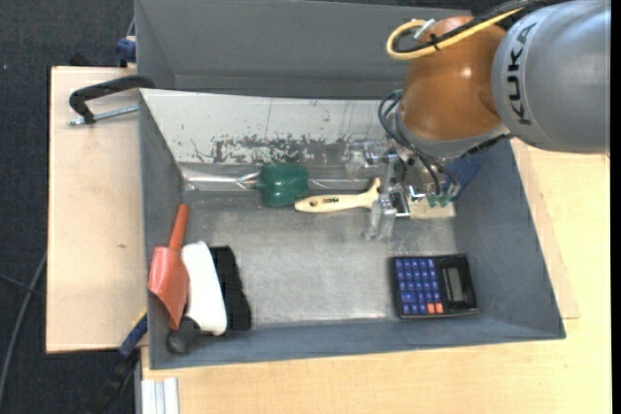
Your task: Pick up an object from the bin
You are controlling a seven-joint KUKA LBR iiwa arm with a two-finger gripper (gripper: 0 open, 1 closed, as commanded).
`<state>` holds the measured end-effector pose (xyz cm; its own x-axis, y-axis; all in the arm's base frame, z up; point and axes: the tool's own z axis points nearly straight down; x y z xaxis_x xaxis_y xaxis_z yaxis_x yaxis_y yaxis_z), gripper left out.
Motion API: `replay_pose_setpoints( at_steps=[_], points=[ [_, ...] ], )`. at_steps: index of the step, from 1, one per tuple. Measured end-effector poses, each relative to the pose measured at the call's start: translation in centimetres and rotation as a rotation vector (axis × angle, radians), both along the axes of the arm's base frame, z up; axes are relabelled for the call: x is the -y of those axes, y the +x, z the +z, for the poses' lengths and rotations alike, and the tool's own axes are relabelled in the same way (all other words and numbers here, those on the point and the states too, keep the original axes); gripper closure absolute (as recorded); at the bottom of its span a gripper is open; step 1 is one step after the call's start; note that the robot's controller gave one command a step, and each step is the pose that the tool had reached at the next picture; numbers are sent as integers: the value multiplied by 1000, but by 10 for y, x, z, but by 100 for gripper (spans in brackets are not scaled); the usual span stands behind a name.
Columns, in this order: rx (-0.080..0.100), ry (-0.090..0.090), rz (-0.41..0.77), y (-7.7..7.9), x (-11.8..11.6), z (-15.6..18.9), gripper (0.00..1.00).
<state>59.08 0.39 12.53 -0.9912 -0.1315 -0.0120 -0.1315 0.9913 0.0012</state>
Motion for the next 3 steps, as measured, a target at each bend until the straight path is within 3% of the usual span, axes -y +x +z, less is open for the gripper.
replay_pose_setpoints(
  at_steps=[1, 2, 3],
  points=[
    [3, -2, 11, 1, 55, 38, 0],
    [6, 3, -108, 12, 43, -43, 0],
    [37, 8, -122, 15, 39, -64, 100]
  ],
)
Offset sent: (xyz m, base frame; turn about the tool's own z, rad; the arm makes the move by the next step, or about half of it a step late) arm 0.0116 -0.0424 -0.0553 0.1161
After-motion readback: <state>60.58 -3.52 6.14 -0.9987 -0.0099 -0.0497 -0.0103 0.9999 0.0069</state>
